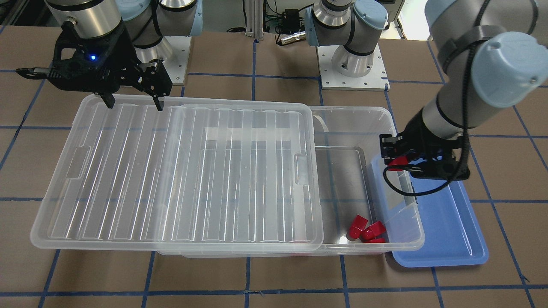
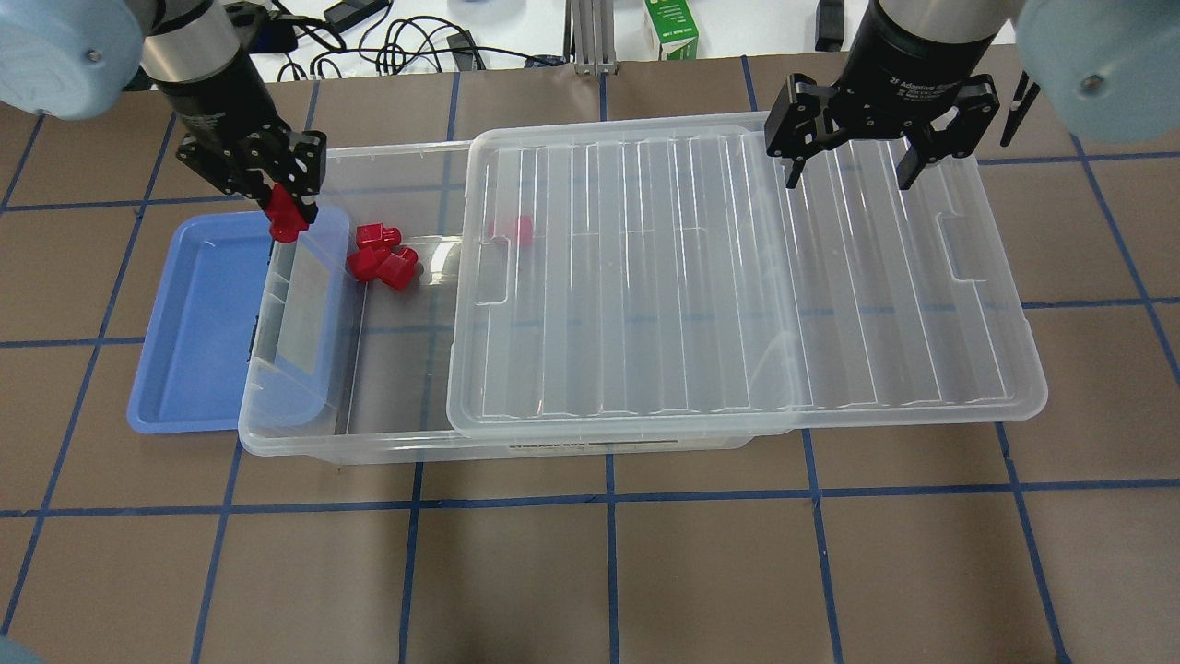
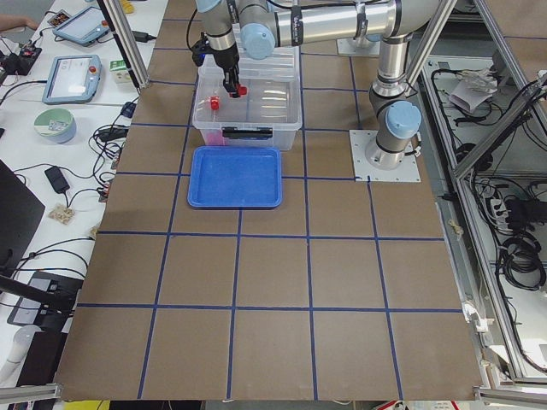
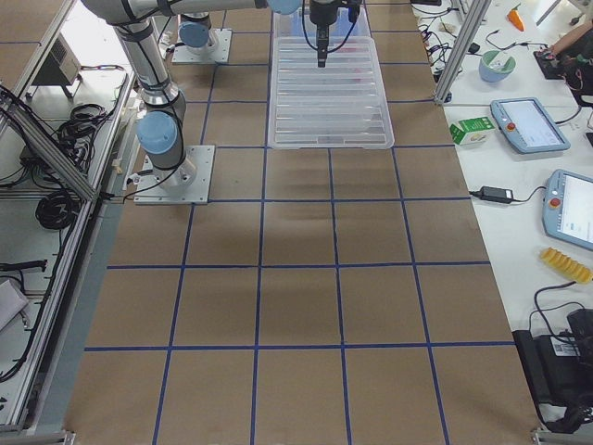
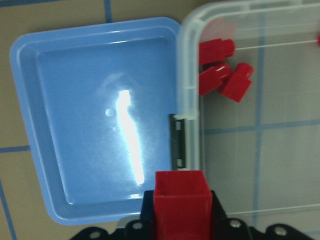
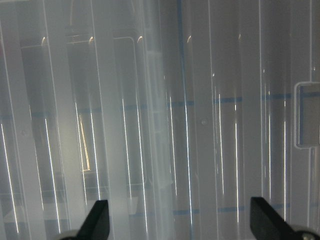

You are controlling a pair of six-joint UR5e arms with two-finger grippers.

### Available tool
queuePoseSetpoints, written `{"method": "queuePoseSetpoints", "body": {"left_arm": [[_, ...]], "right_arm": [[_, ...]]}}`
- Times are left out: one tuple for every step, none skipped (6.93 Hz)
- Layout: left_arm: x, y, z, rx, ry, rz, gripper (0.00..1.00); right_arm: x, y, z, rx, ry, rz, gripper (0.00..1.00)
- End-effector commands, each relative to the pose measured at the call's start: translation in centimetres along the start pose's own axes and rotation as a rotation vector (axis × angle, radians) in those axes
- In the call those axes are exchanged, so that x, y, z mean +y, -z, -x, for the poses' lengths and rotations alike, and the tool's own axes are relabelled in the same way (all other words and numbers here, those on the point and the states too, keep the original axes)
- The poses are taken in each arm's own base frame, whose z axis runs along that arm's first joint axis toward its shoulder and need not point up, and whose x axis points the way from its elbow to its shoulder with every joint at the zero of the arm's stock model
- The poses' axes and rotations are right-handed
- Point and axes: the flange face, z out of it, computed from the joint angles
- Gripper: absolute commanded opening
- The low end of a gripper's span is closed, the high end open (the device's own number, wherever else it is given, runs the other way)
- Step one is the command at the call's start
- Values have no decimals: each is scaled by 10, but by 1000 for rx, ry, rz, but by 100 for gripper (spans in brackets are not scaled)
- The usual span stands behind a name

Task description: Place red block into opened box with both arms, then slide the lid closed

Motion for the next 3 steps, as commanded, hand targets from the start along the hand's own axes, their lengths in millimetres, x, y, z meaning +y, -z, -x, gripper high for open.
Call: {"method": "queuePoseSetpoints", "body": {"left_arm": [[5, -50, -28, -3, -13, 13, 0], [9, -80, -28, -8, -26, -25, 0], [10, -105, -19, -8, -26, -54, 0]], "right_arm": [[0, 0, 0, -1, 0, 1, 100], [0, 0, -1, 0, 0, 0, 100], [0, 0, -1, 0, 1, 0, 100]]}}
